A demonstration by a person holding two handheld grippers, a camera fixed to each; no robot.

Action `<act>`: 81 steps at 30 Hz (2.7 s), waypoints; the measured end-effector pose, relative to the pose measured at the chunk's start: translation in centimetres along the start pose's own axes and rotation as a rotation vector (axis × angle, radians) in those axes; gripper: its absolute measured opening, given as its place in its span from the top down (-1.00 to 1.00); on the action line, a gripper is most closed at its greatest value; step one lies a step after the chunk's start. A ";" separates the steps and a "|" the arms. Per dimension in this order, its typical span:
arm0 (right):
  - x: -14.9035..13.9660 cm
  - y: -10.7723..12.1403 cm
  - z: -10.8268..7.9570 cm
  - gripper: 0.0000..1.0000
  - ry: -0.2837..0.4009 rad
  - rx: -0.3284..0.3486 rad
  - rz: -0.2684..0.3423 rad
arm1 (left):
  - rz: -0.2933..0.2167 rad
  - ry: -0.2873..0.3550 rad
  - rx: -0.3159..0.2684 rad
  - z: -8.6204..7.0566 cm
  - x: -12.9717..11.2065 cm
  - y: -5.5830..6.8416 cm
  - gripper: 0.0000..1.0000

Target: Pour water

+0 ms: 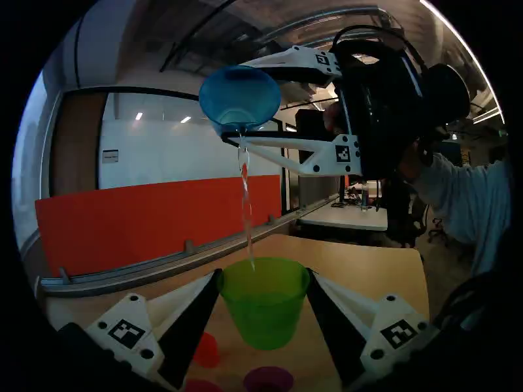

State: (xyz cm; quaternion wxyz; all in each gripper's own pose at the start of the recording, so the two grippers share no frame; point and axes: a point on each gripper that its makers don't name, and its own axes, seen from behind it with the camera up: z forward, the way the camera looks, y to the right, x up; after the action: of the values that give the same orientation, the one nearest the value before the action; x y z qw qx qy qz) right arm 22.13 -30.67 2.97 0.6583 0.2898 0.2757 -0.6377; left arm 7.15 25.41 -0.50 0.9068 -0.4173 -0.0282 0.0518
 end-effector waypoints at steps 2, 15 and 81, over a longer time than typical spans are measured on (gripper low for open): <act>0.0 0.0 0.0 -0.80 -0.001 0.001 -0.011 | -0.001 0.000 0.001 0.0 0.0 0.0 -0.80; 0.4 0.5 0.1 -0.80 -0.002 -0.005 -0.054 | -0.002 0.005 -0.001 0.1 0.0 0.1 -0.80; 0.7 0.1 -2.5 -0.80 0.042 0.004 0.632 | 0.008 0.024 0.008 0.3 1.5 0.4 -0.80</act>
State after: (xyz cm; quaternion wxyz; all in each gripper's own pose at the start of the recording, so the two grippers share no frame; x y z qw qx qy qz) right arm 22.26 -29.27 0.78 0.8173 0.3757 0.1842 -0.3962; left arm 8.54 26.07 -0.54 0.9085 -0.4145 -0.0152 0.0505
